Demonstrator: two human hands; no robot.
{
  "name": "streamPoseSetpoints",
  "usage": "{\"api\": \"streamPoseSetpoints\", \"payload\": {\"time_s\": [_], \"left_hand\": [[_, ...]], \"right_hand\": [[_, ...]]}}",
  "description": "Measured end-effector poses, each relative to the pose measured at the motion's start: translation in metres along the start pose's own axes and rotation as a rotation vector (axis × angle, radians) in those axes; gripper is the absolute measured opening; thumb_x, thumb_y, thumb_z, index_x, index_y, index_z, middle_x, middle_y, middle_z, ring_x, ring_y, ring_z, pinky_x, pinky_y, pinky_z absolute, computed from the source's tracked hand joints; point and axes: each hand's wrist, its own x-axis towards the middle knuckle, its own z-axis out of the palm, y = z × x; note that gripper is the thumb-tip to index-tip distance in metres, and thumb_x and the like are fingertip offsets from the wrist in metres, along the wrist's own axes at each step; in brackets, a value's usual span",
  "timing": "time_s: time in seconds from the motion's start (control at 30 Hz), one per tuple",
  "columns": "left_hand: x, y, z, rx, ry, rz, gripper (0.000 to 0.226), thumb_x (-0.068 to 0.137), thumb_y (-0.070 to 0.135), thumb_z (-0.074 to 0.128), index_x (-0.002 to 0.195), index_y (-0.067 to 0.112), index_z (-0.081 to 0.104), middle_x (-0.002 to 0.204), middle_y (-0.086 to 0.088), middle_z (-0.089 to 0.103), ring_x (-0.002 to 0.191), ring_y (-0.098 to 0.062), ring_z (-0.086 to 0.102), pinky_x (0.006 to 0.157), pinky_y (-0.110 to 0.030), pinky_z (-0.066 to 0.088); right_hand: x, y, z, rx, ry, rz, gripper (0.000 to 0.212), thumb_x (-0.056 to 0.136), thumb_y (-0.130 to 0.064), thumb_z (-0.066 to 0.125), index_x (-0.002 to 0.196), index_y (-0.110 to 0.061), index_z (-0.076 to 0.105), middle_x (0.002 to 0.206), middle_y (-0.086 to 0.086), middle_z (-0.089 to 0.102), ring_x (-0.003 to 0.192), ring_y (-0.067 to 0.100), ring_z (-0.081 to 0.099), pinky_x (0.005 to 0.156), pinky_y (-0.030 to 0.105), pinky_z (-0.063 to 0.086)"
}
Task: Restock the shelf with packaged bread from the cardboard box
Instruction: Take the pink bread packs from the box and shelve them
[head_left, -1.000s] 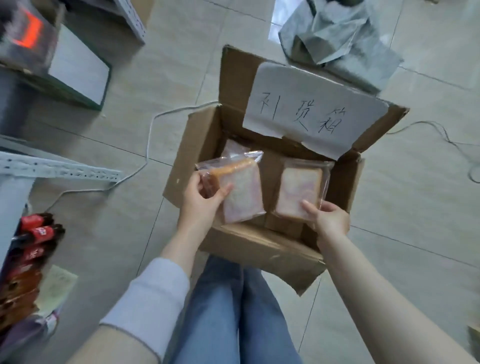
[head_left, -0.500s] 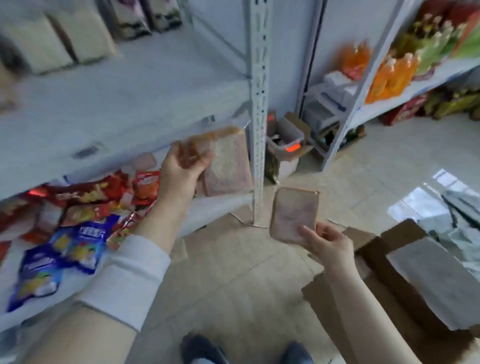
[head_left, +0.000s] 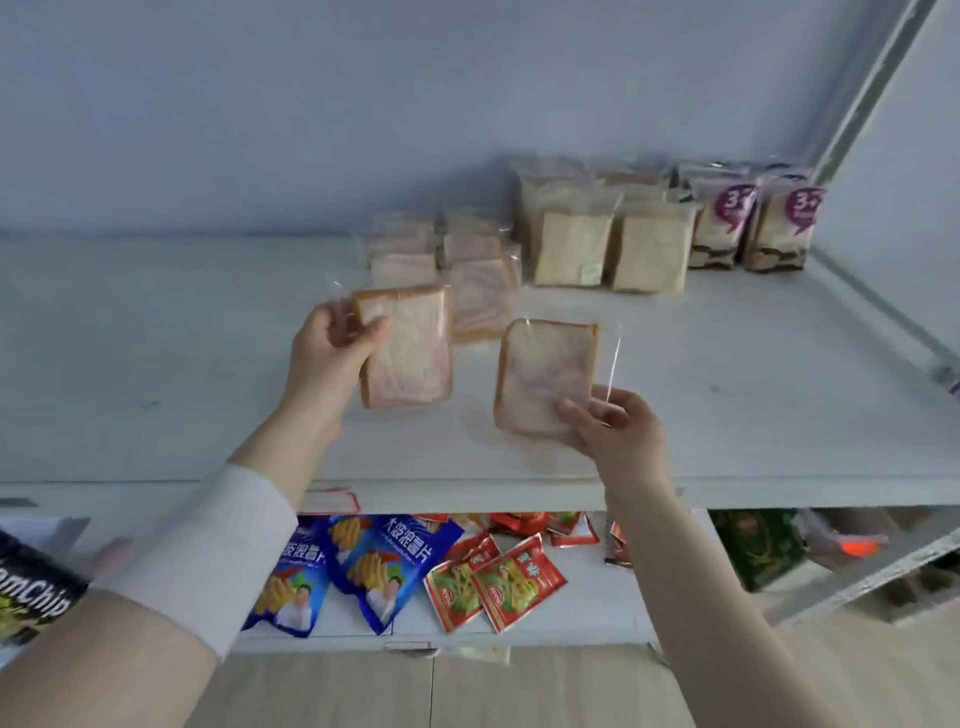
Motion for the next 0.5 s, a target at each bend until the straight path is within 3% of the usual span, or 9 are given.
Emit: {"api": "streamPoseSetpoints", "payload": {"time_s": [0.1, 0.17, 0.23, 0.3, 0.4, 0.47, 0.5], "left_hand": [[0.041, -0.022, 0.005, -0.012, 0.053, -0.038, 0.035, 0.084, 0.01, 0.064, 0.115, 0.009, 0.048, 0.101, -0.006, 0.061, 0.088, -0.019, 0.058, 0.085, -0.04, 0.049], [0.063, -0.035, 0.015, 0.002, 0.098, -0.023, 0.041, 0.085, 0.009, 0.062, 0.121, 0.004, 0.044, 0.09, 0.003, 0.059, 0.078, -0.008, 0.057, 0.078, -0.023, 0.048], [0.081, -0.046, 0.025, 0.047, 0.147, 0.012, 0.043, 0.085, 0.01, 0.062, 0.122, 0.006, 0.042, 0.082, 0.01, 0.054, 0.072, 0.0, 0.053, 0.067, -0.01, 0.044], [0.097, -0.055, 0.032, 0.065, 0.164, 0.04, 0.042, 0.085, 0.009, 0.062, 0.122, 0.007, 0.042, 0.082, 0.011, 0.053, 0.072, 0.001, 0.052, 0.064, -0.005, 0.042], [0.115, -0.059, 0.041, 0.121, 0.165, 0.09, 0.043, 0.085, 0.009, 0.063, 0.122, 0.008, 0.041, 0.085, 0.011, 0.052, 0.071, 0.002, 0.052, 0.066, -0.002, 0.041], [0.122, -0.057, 0.045, 0.166, 0.155, 0.116, 0.044, 0.084, 0.012, 0.064, 0.123, 0.007, 0.043, 0.094, 0.005, 0.056, 0.078, -0.001, 0.055, 0.075, -0.008, 0.044], [0.124, -0.055, 0.047, 0.198, 0.156, 0.129, 0.045, 0.084, 0.013, 0.064, 0.123, 0.006, 0.045, 0.101, -0.001, 0.058, 0.086, -0.009, 0.057, 0.084, -0.018, 0.046]], "right_hand": [[0.04, -0.005, 0.05, -0.026, 0.003, 0.001, 0.027, 0.071, -0.016, 0.078, 0.09, -0.015, 0.057, 0.088, 0.007, 0.066, 0.088, 0.03, 0.066, 0.081, 0.044, 0.055], [0.064, -0.004, 0.071, -0.089, 0.04, -0.023, 0.029, 0.072, -0.022, 0.077, 0.095, -0.014, 0.06, 0.081, 0.001, 0.065, 0.079, 0.021, 0.064, 0.068, 0.031, 0.052], [0.085, 0.0, 0.085, -0.201, 0.082, -0.059, 0.027, 0.074, -0.031, 0.075, 0.091, -0.017, 0.06, 0.071, -0.009, 0.058, 0.07, 0.015, 0.056, 0.054, 0.022, 0.04], [0.103, 0.005, 0.094, -0.278, 0.111, -0.083, 0.028, 0.076, -0.035, 0.072, 0.094, -0.017, 0.063, 0.079, -0.007, 0.058, 0.083, 0.018, 0.056, 0.062, 0.027, 0.045], [0.122, 0.008, 0.108, -0.354, 0.185, -0.124, 0.037, 0.075, -0.036, 0.073, 0.104, -0.015, 0.065, 0.101, -0.001, 0.051, 0.106, 0.025, 0.052, 0.093, 0.04, 0.044], [0.129, 0.006, 0.114, -0.369, 0.21, -0.132, 0.039, 0.075, -0.036, 0.072, 0.106, -0.015, 0.062, 0.103, 0.003, 0.057, 0.104, 0.026, 0.054, 0.091, 0.039, 0.045], [0.129, 0.005, 0.116, -0.351, 0.221, -0.132, 0.04, 0.075, -0.035, 0.073, 0.108, -0.015, 0.06, 0.101, 0.004, 0.06, 0.101, 0.024, 0.056, 0.086, 0.034, 0.045]]}}
